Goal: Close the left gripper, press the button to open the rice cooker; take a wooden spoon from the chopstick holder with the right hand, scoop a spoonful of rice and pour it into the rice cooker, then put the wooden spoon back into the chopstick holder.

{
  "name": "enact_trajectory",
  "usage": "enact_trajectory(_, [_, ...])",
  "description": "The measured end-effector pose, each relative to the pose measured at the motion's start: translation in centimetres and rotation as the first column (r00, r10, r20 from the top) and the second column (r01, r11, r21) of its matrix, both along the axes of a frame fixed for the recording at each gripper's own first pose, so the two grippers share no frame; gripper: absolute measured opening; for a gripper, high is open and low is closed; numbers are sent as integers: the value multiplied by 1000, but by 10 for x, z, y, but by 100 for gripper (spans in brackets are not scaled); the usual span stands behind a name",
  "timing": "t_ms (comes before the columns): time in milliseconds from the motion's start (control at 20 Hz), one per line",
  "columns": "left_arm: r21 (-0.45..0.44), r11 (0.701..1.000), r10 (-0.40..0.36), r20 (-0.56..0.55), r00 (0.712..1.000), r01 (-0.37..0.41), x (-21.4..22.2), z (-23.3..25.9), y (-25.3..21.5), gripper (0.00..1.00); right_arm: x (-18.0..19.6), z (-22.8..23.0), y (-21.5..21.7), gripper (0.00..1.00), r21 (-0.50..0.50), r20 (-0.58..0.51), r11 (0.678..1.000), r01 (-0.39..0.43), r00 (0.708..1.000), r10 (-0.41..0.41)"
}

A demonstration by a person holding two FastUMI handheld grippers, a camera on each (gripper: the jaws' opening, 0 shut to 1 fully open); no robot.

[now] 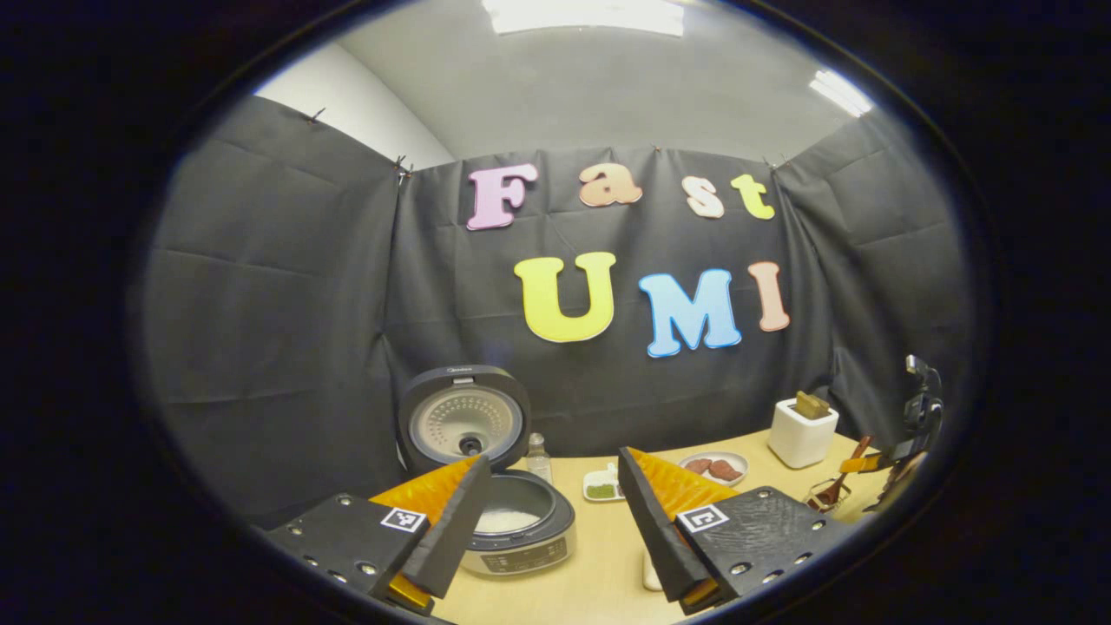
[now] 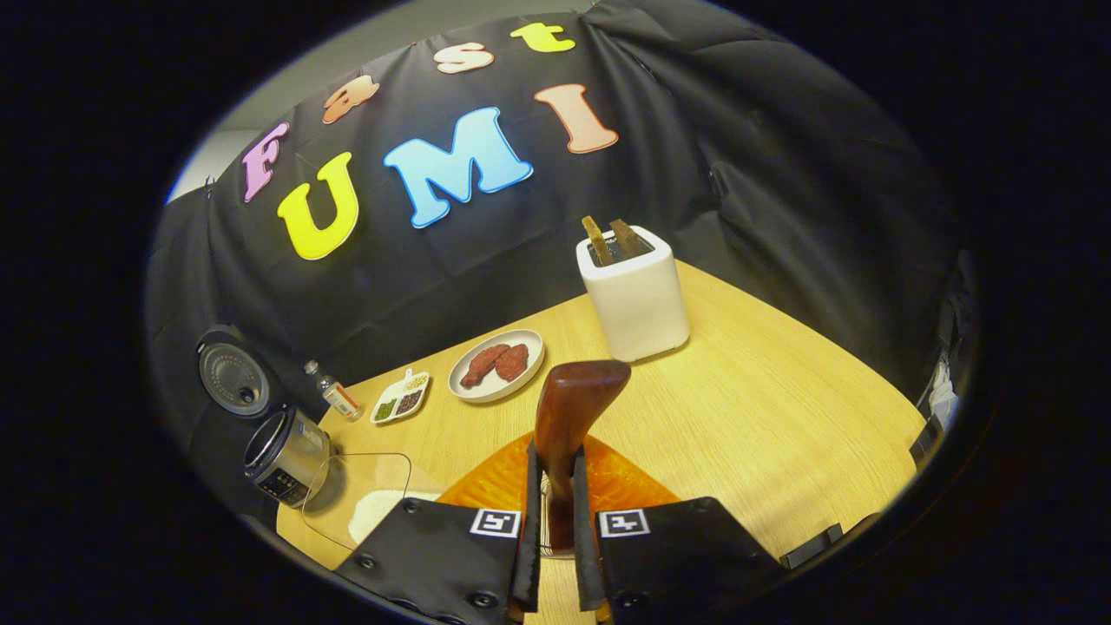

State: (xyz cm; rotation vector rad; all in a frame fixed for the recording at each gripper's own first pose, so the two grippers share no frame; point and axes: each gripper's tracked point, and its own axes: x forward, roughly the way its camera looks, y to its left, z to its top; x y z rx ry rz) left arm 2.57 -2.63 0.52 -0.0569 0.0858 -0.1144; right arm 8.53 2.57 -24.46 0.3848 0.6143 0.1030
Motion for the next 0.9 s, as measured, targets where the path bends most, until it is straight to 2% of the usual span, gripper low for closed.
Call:
enact_trajectory(100, [-2,1000,1,0,1000,-1,0,0,0,89,1,2,-7,22,-28,15,1000,6,1000,-6])
enact_trajectory(150, [-5,1000,-1,0,1000,1,-1,-1,-1,89,1,1,-11,34,-49,16,999,10,1000,-9])
enact_trajectory(200, [-8,1000,-1,1,1000,1,-1,-1,-1,86,-1,4,-16,29,-62,20,998,10,1000,-9])
enact_trajectory(250, [-10,1000,-3,1,1000,3,-1,-1,-1,86,-2,8,-19,50,-70,28,997,12,1000,-11])
enact_trajectory(300, [-13,1000,-4,3,1000,4,1,1,-2,86,-3,10,-25,60,-87,36,996,22,999,-19])
enact_trajectory(350, [-18,1000,-5,6,1000,5,1,1,-3,89,-6,16,-34,88,-109,43,993,35,999,-30])
enact_trajectory(450, [-28,1000,-7,9,1000,7,6,2,-5,89,-6,21,-50,92,-155,62,986,64,997,-55])
enact_trajectory(500, [-30,1000,-5,8,1000,5,7,2,-4,89,-6,26,-58,87,-175,73,981,79,995,-67])
enact_trajectory(550, [-31,1000,-4,7,1000,5,10,1,-2,89,-10,34,-67,100,-197,87,976,96,993,-80])
enact_trajectory(600, [-34,999,-5,6,1000,5,12,1,-2,86,-11,41,-74,98,-218,102,970,110,991,-89])
enact_trajectory(900, [-9,999,39,17,999,-39,56,13,31,86,-38,94,-100,98,-330,219,926,183,969,-113])
